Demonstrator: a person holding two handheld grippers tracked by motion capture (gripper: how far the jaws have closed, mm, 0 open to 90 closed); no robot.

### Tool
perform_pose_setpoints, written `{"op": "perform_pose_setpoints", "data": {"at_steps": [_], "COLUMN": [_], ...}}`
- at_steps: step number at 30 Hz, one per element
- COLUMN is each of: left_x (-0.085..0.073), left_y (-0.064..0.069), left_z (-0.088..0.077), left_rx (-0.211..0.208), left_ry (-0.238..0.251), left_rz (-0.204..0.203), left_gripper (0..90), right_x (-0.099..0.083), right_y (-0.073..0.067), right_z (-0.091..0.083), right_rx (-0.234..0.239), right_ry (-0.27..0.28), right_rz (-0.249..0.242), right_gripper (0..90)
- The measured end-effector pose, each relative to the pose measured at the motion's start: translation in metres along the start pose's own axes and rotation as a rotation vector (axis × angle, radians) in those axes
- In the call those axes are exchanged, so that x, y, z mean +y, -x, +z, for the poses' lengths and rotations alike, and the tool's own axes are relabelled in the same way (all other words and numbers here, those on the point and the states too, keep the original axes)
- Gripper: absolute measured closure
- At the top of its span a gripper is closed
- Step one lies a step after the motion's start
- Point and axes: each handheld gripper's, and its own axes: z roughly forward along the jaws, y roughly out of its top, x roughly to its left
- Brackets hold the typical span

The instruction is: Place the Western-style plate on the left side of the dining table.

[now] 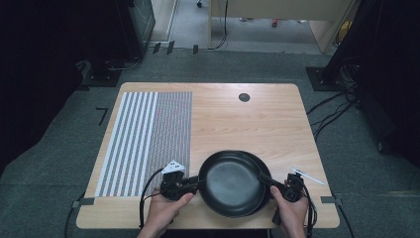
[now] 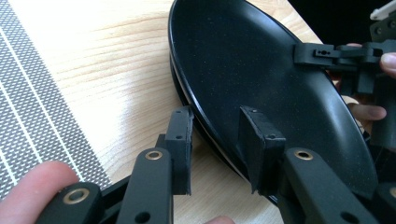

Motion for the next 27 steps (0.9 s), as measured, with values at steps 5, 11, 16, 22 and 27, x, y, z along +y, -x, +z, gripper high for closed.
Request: {"op": "perform_pose_setpoints", "data": {"at_steps": [5, 11, 16, 22, 27], "left_x": [-0.001, -0.002, -0.001, -0.001, 0.001], "left_y": [0.002, 0.0, 0.0, -0.001, -0.002], "left_z": [0.0, 0.001, 0.001, 0.001, -0.003], "left_rx": [0.01, -0.018, -0.026, -0.026, -0.019], "left_ry": [0.001, -0.001, -0.009, -0.013, -0.004], "left_rz": [-0.004, -0.043, -0.054, -0.066, -0.071], "left_gripper": [69.4, 71.0, 71.6, 71.7, 72.0], "right_x": [0.0, -0.001, -0.001, -0.001, 0.001], "right_y": [-0.004, -0.007, -0.009, -0.011, -0.017], "right_z": [-0.004, -0.007, -0.008, -0.007, -0.007], "right_rx": [0.023, 0.015, 0.007, 0.0, 0.007], "right_ry": [0.047, 0.074, 0.081, 0.076, 0.068], "right_rz": [0.005, -0.002, -0.008, -0.005, -0.025], "right_gripper": [85.8, 85.7, 85.5, 85.3, 85.3]}}
